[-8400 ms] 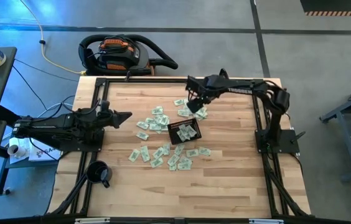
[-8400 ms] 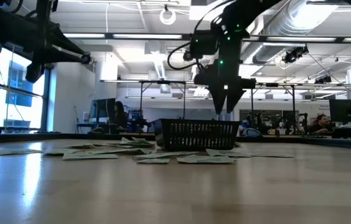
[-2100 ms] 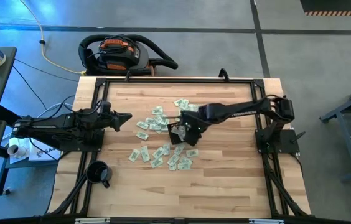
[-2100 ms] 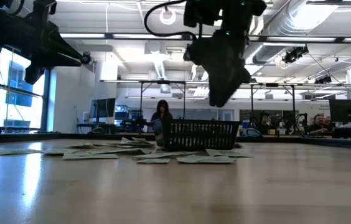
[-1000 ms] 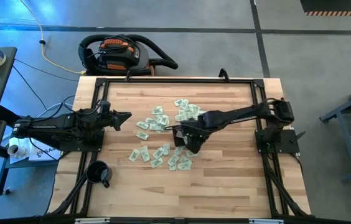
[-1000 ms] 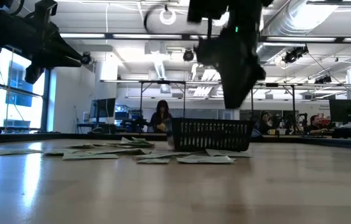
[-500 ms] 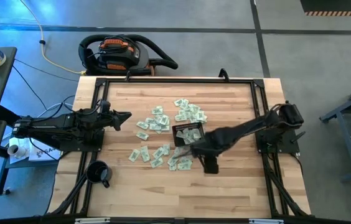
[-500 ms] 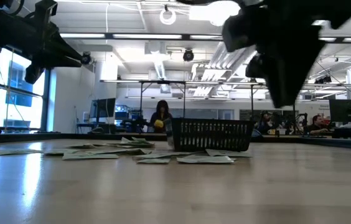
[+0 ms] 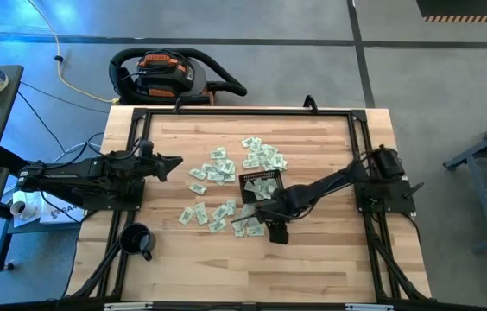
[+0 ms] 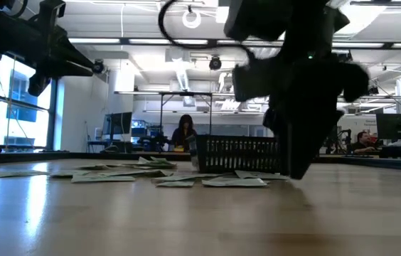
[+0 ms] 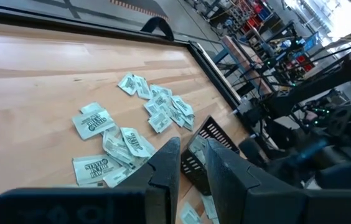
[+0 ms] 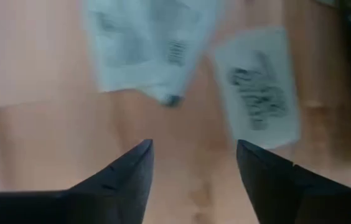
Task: Pick and place Stevia / Truvia into bins
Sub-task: Put the green stevia packet into the black bin
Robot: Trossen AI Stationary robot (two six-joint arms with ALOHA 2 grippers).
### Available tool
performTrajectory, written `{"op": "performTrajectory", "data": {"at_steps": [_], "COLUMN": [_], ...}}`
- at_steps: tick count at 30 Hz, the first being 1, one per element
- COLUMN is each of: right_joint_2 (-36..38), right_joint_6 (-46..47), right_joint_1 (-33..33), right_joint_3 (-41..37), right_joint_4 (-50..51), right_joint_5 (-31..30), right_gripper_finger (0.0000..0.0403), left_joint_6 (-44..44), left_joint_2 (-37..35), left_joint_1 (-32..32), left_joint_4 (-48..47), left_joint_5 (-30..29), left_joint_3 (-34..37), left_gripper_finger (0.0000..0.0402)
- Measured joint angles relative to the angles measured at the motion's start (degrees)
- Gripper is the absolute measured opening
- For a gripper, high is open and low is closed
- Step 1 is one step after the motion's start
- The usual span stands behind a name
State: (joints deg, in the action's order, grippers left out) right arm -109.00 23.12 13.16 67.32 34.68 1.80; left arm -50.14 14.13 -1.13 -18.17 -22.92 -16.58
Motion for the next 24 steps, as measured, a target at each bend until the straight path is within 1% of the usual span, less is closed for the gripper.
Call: {"op": "performTrajectory", "data": {"at_steps": [5, 11, 18, 21, 24], "right_joint_2": [0.0, -0.1, 0.0, -0.9, -2.3], "right_joint_6": [1.7, -1.1, -2.5, -3.2, -2.4], "right_joint_1": [-2.3, -3.4, -3.4, -3.4, -3.5], "right_joint_3": [0.0, 1.1, 3.8, 3.3, 3.0], "right_joint_4": [0.2, 0.2, -0.5, -0.8, -0.1], "right_joint_5": [-0.5, -0.7, -4.5, -4.0, -1.4], "right_gripper_finger": [0.0244, 0.0243, 0.0239, 0.0238, 0.0238], "left_joint_6": [-1.6, -1.6, -1.6, -1.5, -1.4], "left_joint_2": [0.0, 0.0, 0.0, 0.0, 0.0], "left_joint_1": [0.0, 0.0, 0.0, 0.0, 0.0], "left_joint_4": [0.0, 0.0, 0.0, -0.2, -0.7], "left_joint_5": [0.0, 0.0, 0.0, 0.0, 0.0], "left_joint_3": [0.0, 0.0, 0.0, 0.0, 0.0], "left_gripper_finger": [0.0111, 0.0111, 0.0111, 0.0111, 0.0111]}}
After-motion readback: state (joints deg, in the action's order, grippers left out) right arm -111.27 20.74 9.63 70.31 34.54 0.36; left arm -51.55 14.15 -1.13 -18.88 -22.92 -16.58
